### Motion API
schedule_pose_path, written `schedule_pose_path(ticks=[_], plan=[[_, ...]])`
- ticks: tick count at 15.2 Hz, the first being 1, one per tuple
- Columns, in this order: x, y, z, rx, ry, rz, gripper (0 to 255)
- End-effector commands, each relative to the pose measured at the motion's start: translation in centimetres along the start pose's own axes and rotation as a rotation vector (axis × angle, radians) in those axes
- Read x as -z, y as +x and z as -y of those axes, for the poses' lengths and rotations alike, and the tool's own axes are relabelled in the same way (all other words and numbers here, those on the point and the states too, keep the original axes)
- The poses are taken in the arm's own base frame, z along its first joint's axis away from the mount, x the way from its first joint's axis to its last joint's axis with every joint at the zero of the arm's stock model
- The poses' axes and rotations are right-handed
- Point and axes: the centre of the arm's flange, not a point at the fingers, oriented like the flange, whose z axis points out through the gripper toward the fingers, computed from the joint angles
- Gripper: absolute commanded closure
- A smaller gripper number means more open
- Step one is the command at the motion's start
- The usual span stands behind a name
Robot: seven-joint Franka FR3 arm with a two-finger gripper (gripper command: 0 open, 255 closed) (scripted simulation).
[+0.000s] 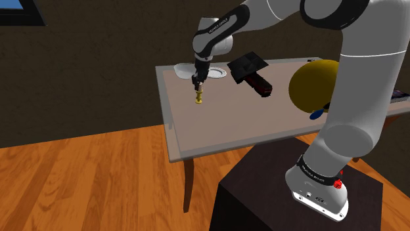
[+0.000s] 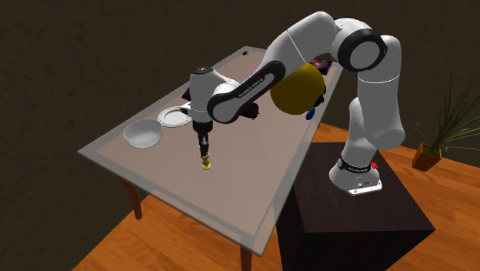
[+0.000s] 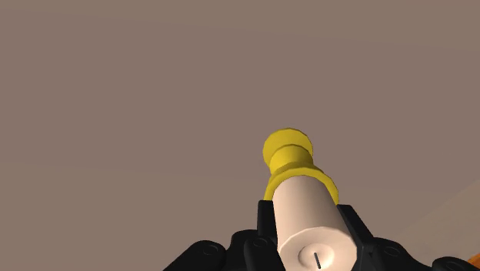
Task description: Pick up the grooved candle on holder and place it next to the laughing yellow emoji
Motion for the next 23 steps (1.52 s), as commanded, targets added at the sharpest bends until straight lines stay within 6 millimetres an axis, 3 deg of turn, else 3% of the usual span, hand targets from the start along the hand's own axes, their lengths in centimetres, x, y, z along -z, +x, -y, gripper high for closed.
schedule_pose_path(ticks=[1, 23], plan=[[1.0, 0.1, 0.0, 0.0, 0.0, 0.0, 255], [12.5, 1.4, 0.4, 0.0, 0.0, 0.0, 255]])
